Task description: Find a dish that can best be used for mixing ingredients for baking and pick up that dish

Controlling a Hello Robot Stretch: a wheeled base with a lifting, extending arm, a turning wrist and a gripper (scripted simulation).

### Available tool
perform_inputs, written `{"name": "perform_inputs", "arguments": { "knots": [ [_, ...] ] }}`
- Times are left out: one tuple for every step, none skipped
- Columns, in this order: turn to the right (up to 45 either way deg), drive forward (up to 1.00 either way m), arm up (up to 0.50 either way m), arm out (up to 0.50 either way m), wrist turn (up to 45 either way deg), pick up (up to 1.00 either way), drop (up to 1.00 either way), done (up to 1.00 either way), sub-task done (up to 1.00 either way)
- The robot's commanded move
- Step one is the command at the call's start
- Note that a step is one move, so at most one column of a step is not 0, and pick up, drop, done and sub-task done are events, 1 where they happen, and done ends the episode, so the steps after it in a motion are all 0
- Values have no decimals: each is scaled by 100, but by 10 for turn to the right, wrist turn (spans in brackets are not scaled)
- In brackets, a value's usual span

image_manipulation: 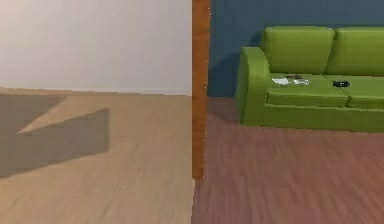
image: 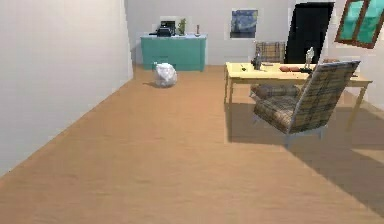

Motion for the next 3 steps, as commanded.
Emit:
{"name": "perform_inputs", "arguments": {
  "knots": [
    [0, 100, 0, 0, 0, 0, 0, 0, 0],
    [0, 100, 0, 0, 0, 0, 0, 0, 0],
    [0, 40, 0, 0, 0, 0, 0, 0, 0]
  ]
}}
